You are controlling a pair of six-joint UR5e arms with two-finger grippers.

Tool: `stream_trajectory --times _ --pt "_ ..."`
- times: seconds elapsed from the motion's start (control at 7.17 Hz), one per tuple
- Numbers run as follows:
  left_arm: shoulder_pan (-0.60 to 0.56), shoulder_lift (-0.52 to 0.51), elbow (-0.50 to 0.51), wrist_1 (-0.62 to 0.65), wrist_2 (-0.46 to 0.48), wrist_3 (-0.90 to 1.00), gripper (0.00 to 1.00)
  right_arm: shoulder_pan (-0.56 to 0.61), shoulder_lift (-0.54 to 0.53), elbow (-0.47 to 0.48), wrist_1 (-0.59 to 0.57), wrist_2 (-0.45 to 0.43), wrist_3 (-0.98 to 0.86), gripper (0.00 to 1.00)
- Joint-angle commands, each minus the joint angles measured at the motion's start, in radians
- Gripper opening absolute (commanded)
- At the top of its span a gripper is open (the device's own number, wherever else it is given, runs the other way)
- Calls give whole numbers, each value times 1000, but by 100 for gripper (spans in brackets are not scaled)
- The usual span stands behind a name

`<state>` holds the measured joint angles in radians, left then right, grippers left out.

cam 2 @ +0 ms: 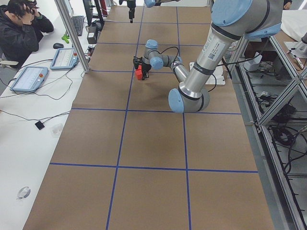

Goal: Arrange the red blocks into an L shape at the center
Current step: 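Move the left gripper down against the newly placed red cube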

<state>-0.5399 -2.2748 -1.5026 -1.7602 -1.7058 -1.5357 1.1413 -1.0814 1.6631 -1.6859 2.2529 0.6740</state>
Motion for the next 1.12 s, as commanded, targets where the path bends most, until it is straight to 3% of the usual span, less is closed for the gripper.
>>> stream_trajectory --times 0.0,0.7,0.98 --pt "-2 -8 13 -12 3 5 0 0 0 -2 0 1 -1 99" --pt "-11 -9 16 -30 2 51 0 0 -3 -2 0 1 -7 99" --pt "-11 -55 76 -54 2 49 0 0 -3 -2 0 -1 -7 99"
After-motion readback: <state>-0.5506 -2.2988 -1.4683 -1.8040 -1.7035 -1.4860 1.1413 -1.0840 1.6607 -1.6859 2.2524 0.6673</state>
